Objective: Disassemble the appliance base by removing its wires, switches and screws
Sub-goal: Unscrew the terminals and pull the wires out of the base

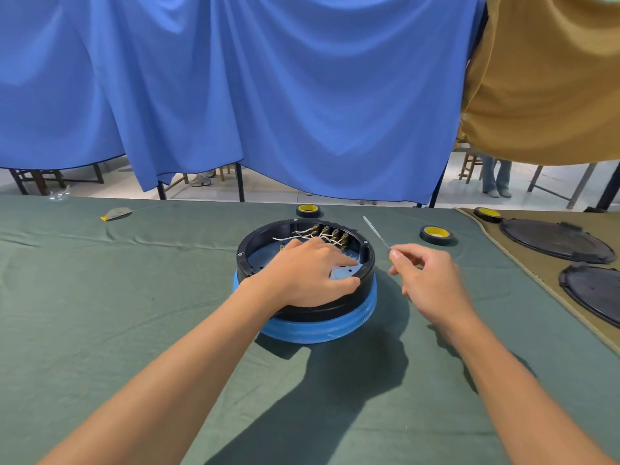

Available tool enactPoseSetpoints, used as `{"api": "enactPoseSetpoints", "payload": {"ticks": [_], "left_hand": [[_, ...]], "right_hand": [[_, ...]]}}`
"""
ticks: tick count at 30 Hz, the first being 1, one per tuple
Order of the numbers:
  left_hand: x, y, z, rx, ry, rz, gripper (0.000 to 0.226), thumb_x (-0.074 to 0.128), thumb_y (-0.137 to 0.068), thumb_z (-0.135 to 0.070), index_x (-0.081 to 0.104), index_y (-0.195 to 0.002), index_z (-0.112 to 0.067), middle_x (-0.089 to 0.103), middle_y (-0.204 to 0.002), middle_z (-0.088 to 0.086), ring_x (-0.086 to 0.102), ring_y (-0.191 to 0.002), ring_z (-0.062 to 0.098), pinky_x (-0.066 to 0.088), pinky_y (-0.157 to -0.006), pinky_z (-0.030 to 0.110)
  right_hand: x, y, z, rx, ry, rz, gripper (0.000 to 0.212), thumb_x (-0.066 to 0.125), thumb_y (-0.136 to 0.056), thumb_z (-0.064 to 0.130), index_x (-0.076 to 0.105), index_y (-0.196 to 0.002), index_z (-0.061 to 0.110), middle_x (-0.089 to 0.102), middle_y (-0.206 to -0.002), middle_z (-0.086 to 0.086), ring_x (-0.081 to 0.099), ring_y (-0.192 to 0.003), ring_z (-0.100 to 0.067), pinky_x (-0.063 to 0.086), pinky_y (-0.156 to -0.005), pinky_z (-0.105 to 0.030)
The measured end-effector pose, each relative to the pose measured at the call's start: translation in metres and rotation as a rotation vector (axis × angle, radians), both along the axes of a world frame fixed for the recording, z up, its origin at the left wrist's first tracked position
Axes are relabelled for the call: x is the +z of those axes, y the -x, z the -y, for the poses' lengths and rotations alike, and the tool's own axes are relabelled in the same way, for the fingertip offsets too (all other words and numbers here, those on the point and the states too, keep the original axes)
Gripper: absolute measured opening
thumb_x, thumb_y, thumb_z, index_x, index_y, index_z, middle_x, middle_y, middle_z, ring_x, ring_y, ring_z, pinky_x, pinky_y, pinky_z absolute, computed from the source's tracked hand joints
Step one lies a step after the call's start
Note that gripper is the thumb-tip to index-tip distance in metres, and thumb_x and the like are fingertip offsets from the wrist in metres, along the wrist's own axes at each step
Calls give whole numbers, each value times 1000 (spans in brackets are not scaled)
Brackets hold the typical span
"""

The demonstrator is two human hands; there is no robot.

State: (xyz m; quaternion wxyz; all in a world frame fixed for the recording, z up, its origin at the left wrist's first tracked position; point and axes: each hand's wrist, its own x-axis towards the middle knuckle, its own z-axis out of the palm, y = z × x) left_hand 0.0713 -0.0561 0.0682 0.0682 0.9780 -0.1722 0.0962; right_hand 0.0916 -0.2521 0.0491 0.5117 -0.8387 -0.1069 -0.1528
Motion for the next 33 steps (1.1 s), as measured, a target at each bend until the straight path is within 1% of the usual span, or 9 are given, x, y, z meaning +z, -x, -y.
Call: {"api": "enactPoseSetpoints", "payload": {"ticks": [3, 5, 10, 15, 19, 22, 26, 30, 33], "left_hand": [[3, -3, 12, -5, -60, 80, 51, 43, -89, -53, 51, -136, -33, 54, -137, -7, 41, -129, 19, 29, -103, 42], [0, -7, 18, -23, -83, 105, 52, 43, -91, -53, 47, -139, -32, 52, -138, -7, 40, -130, 20, 29, -104, 42], [-5, -17, 9, -63, 3, -77, 55, 36, -94, -60, 35, -146, -40, 42, -148, -9, 29, -138, 18, 24, -106, 45], [-4, -23, -8, 14, -57, -216, 44, 12, -89, -75, 16, -132, -73, 22, -158, -8, 9, -145, 18, 5, -114, 50], [-2, -18, -7, 67, -34, -138, 50, 13, -84, -79, 24, -131, -71, 40, -139, 3, 34, -130, 28, 26, -105, 46], [-1, -14, -12, 93, -18, -98, 55, 16, -78, -84, 27, -131, -70, 41, -125, 5, 41, -121, 29, 32, -99, 44], [-3, -12, -23, 172, -4, -220, 63, 10, -70, -91, 24, -128, -74, 37, -147, 7, 30, -136, 31, 25, -106, 52], [-5, -16, -23, 129, -25, -299, 70, 3, -69, -91, 22, -133, -70, 33, -155, -8, 24, -144, 22, 21, -110, 55], [-6, -18, -23, 115, -40, -348, 73, 0, -69, -92, 18, -135, -69, 27, -156, -16, 16, -147, 16, 16, -112, 57]], "right_hand": [[17, -7, -1, -26, 100, 88, 9, 68, -89, 26, 73, -91, 19, 71, -77, 5, 61, -67, -10, 53, -75, -35], [26, -14, -4, -64, 80, 112, 8, 75, -83, 27, 73, -86, 20, 71, -76, 5, 63, -68, -11, 51, -71, -30], [31, -35, -13, -101, -20, 70, 11, 84, -73, 27, 77, -81, 27, 68, -73, 17, 60, -68, 5, 42, -61, -13], [29, -50, -17, -75, -45, 61, 11, 81, -76, 27, 77, -86, 28, 67, -75, 11, 57, -68, -11, 48, -67, -32], [28, -51, -14, -127, -40, 83, 17, 84, -70, 25, 70, -78, 27, 68, -76, 5, 64, -77, -24, 57, -73, -44], [26, -50, -15, -73, -222, 45, 21, 85, -69, 13, 69, -78, 22, 67, -70, 4, 62, -67, -16, 55, -64, -38], [23, -47, -25, -61, -439, 45, 17, 82, -72, 7, 68, -71, 17, 61, -53, 9, 53, -50, -9, 45, -51, -26], [16, -44, -34, -115, -377, 142, 11, 75, -83, 17, 65, -78, 14, 67, -61, 1, 61, -50, -14, 55, -58, -37], [6, -41, -42, -169, -282, 228, 15, 70, -89, 26, 59, -81, 18, 68, -68, 2, 66, -55, -10, 58, -58, -33]]}}
